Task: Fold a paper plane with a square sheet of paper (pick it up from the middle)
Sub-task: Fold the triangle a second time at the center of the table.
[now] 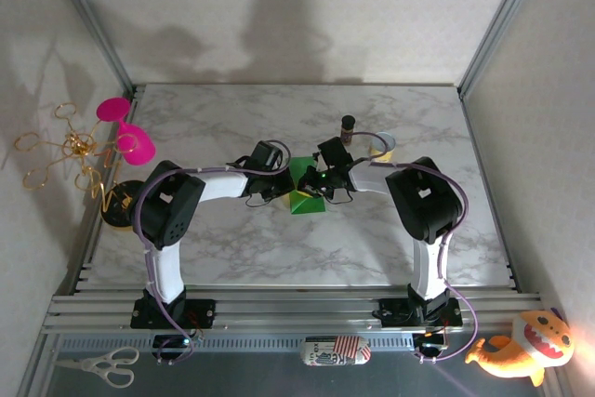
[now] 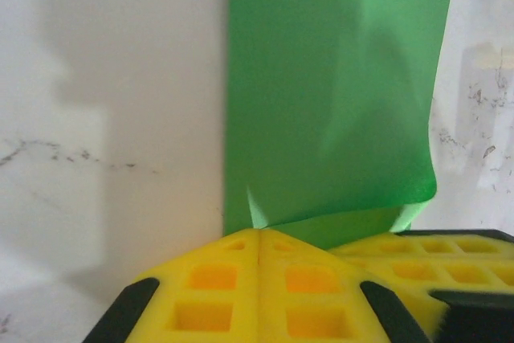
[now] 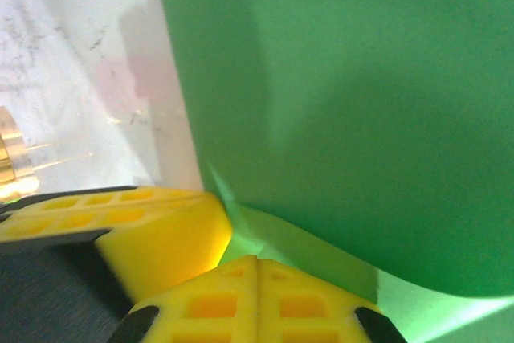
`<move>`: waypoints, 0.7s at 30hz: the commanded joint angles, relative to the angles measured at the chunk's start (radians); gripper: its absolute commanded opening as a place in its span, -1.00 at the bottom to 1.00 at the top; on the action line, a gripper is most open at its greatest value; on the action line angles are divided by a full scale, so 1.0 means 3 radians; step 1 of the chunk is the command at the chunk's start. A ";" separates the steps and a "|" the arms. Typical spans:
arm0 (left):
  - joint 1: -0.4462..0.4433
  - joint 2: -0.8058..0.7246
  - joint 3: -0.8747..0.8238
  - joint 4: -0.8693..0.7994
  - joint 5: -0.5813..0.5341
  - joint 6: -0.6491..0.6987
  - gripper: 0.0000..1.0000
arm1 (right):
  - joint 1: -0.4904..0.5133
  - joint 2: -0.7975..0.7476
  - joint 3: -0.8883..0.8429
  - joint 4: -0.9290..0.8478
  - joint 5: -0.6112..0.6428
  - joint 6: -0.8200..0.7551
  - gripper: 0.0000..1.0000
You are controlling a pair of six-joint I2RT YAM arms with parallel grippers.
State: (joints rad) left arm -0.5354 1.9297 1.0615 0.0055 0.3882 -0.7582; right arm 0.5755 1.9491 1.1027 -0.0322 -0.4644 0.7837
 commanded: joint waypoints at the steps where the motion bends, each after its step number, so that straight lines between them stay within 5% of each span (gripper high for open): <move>1: -0.0019 0.0128 0.0046 -0.0233 -0.0120 0.0113 -1.00 | -0.0039 -0.0187 -0.0053 0.0078 0.0084 -0.0065 -0.90; 21: -0.0015 0.0170 0.0206 -0.0366 -0.0078 0.0327 -1.00 | -0.0153 0.0032 -0.0441 0.0059 0.0466 0.0013 -0.92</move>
State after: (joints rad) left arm -0.5354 1.9488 1.1061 -0.0425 0.3893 -0.6868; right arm 0.5346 1.9266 1.0203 0.0391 -0.3893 0.7738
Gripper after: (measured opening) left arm 0.047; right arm 0.063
